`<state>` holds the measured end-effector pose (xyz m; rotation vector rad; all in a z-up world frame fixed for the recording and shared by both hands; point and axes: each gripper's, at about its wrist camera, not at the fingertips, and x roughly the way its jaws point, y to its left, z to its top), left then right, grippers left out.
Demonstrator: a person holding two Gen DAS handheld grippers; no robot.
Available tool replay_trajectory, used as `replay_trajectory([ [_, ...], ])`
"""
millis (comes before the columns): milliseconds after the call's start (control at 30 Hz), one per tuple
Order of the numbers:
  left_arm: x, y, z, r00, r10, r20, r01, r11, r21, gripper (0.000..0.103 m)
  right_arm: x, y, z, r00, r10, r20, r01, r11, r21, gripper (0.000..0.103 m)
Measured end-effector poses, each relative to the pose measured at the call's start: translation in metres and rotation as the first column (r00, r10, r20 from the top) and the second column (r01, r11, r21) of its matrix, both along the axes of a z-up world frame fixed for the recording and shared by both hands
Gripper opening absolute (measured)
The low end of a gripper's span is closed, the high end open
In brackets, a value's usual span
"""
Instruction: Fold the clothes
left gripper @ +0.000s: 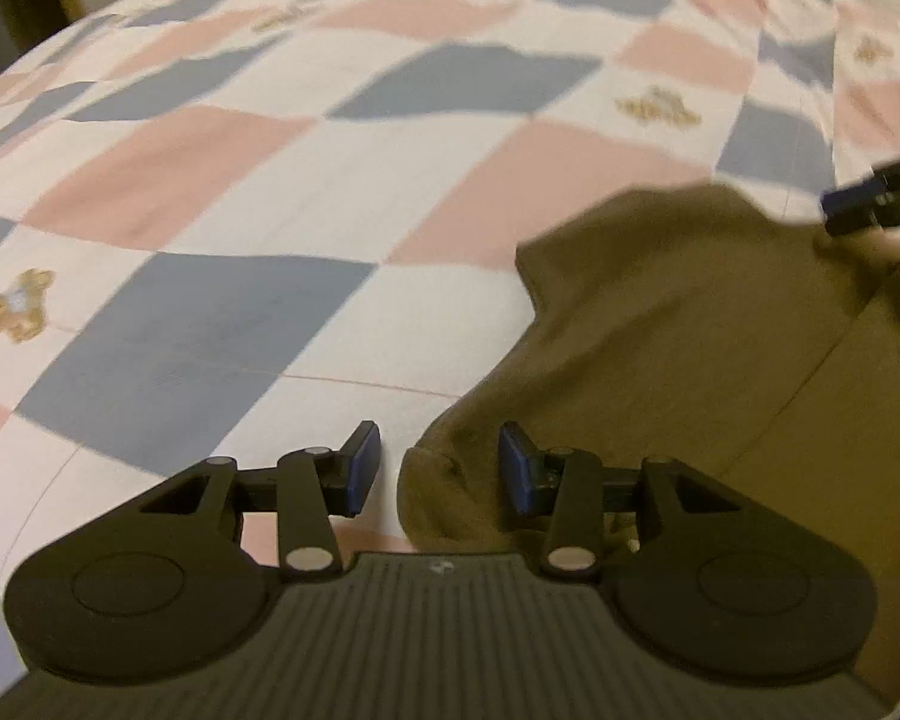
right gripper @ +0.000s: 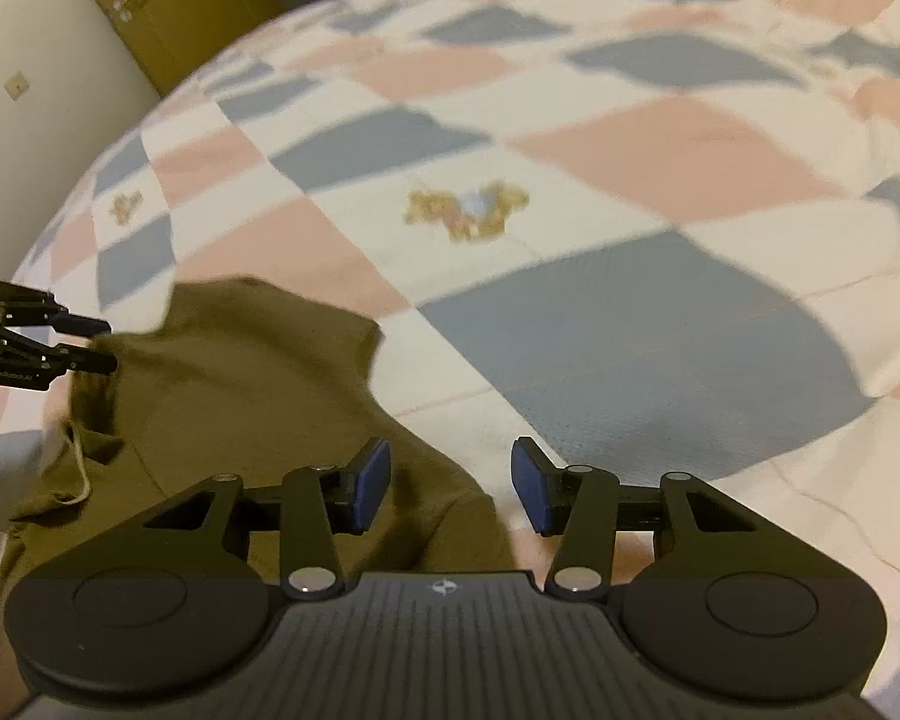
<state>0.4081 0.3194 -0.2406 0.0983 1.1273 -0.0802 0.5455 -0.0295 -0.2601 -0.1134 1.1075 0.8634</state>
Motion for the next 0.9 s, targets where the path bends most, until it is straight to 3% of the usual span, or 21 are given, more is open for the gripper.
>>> replay_trajectory([
  [33,0.002,0.000,-0.005,1.000,-0.020,-0.009,0.020,1.000,0.000,0.036,0.002,0.001,-0.005,1.000,0.006,-0.018,-0.006,1.000,0.001,0.048],
  [67,0.001,-0.002,-0.007,0.999,-0.047,-0.006,0.047,0.999,0.006,0.030,0.003,0.003,-0.009,0.999,0.019,-0.026,-0.019,1.000,0.007,0.041],
  [100,0.001,-0.003,-0.009,0.997,-0.074,-0.002,0.074,0.997,0.013,0.025,0.002,0.004,-0.011,0.999,0.040,-0.032,-0.039,0.999,0.017,0.028],
  [133,0.001,-0.005,-0.011,0.995,-0.101,0.003,0.101,0.995,0.021,0.014,0.001,0.006,-0.011,0.997,0.072,-0.025,-0.071,0.997,0.024,0.008],
  [200,-0.004,-0.010,-0.010,0.988,-0.153,0.029,0.151,0.987,0.062,0.009,-0.010,0.012,-0.005,0.989,0.129,0.072,-0.128,0.992,-0.017,0.008],
  [300,-0.018,-0.016,0.000,0.978,-0.181,0.100,0.169,0.979,0.115,0.008,-0.038,0.012,0.015,0.950,0.182,0.253,-0.174,0.983,-0.055,0.007],
  [367,-0.037,-0.022,0.010,0.965,-0.194,0.177,0.167,0.973,0.158,0.008,-0.068,0.006,0.033,0.894,0.219,0.391,-0.210,0.976,-0.066,0.007],
  [433,-0.069,-0.035,0.019,0.938,-0.243,0.247,0.186,0.955,0.233,0.008,-0.105,-0.001,0.042,0.810,0.300,0.504,-0.270,0.954,-0.134,0.007],
  [500,-0.097,-0.048,0.013,0.924,-0.293,0.244,0.215,0.929,0.302,0.009,-0.142,-0.009,0.044,0.723,0.395,0.567,-0.326,0.919,-0.223,0.007],
  [533,-0.110,-0.055,0.009,0.917,-0.318,0.240,0.230,0.914,0.335,0.014,-0.153,-0.013,0.038,0.728,0.425,0.537,-0.347,0.905,-0.245,0.006],
  [567,-0.116,-0.056,0.004,0.926,-0.315,0.208,0.236,0.913,0.333,0.016,-0.161,-0.017,0.032,0.741,0.442,0.506,-0.357,0.897,-0.261,0.013],
  [633,-0.122,-0.052,0.001,0.946,-0.283,0.157,0.231,0.930,0.287,0.018,-0.165,-0.021,0.025,0.795,0.423,0.435,-0.333,0.903,-0.270,0.028],
  [700,-0.119,-0.040,0.018,0.958,-0.230,0.172,0.200,0.964,0.174,0.021,-0.157,-0.024,0.032,0.861,0.356,0.362,-0.302,0.932,-0.199,0.044],
  [733,-0.116,-0.034,0.029,0.961,-0.202,0.187,0.183,0.977,0.114,0.029,-0.150,-0.024,0.039,0.894,0.313,0.320,-0.280,0.949,-0.144,0.051],
  [800,-0.110,-0.022,0.049,0.966,-0.146,0.214,0.151,0.988,-0.009,0.032,-0.134,-0.025,0.051,0.943,0.226,0.245,-0.224,0.974,-0.038,0.052],
  [900,-0.098,-0.006,0.075,0.967,-0.064,0.245,0.114,0.974,-0.196,0.033,-0.105,-0.023,0.061,0.988,0.105,0.114,-0.116,0.988,0.097,0.052],
])
